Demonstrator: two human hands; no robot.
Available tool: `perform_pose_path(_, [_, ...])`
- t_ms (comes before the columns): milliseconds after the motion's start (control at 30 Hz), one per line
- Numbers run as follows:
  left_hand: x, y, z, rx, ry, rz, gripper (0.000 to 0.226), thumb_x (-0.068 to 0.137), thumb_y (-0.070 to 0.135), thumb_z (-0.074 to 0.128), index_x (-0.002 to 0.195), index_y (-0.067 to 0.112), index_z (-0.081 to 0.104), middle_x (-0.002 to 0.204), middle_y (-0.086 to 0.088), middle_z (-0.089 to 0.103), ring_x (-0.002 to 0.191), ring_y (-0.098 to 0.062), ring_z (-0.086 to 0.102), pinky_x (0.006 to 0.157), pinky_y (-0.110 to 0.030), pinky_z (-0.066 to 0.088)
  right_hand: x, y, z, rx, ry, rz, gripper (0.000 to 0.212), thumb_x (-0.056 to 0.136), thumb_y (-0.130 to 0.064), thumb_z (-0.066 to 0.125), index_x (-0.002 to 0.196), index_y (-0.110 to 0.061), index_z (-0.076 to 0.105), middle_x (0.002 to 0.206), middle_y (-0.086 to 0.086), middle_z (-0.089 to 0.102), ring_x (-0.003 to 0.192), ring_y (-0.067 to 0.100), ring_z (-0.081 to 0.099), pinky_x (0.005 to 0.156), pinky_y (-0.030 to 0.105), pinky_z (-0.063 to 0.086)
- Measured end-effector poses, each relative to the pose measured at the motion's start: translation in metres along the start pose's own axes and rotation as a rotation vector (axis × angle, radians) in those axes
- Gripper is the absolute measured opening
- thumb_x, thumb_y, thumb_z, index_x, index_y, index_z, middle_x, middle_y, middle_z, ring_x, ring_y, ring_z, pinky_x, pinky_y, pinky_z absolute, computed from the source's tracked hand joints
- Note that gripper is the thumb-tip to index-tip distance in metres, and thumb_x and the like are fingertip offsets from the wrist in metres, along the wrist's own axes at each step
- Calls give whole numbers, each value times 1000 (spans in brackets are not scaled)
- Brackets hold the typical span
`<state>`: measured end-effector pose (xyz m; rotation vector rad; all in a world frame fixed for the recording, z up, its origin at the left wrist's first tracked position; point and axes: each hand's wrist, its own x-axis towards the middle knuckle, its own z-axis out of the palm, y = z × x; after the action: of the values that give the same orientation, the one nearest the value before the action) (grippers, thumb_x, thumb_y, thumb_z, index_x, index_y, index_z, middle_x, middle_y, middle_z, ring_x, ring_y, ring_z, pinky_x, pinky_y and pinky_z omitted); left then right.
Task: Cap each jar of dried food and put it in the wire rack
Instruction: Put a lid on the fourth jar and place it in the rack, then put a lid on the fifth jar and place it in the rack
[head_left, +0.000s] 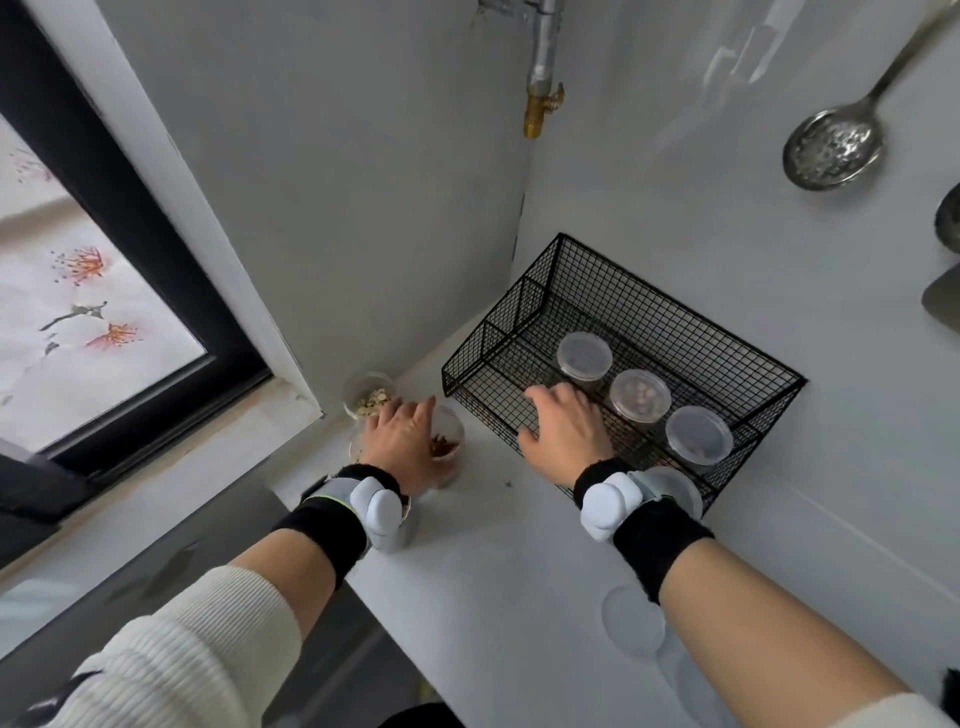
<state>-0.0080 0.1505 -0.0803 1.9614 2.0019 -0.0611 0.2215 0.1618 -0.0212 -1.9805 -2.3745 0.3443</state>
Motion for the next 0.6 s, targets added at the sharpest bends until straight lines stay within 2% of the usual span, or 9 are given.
perform_pose_path(133, [1, 10, 4, 5, 55, -18, 104, 72, 60, 75, 158, 25, 31, 146, -6, 55, 142, -31, 37, 114, -48, 25, -21, 17, 4, -19, 11, 56, 50, 94, -32, 65, 141, -17, 56, 130, 13, 62, 122, 33, 58, 105, 48, 47])
perform_pose_path(267, [-12, 32, 10, -29, 90, 50, 97, 70, 52, 77, 154, 25, 37, 139, -6, 55, 132, -31, 42, 113, -48, 29, -49, 36, 9, -13, 16, 106, 44, 95, -31, 67, 135, -14, 58, 126, 14, 62, 120, 34, 58, 102, 49, 48])
perform_pose_path(467, [-53, 72, 27, -120, 54, 126, 100, 72, 60, 79, 154, 25, 34, 140, -5, 54, 133, -31, 42, 107, -48, 34, -97, 61, 16, -9, 17, 101, 30, 98, -30, 66, 121, -11, 66, 119, 15, 66, 109, 35, 64, 92, 47, 50])
perform_pose_path(600, [-85, 91, 45, -173, 60, 184, 100, 71, 60, 80, 153, 24, 36, 139, -6, 55, 130, -31, 45, 104, -46, 38, -130, 74, 27, -22, 56, 54, 22, 99, -28, 64, 110, -9, 69, 108, 13, 68, 103, 34, 64, 92, 47, 50])
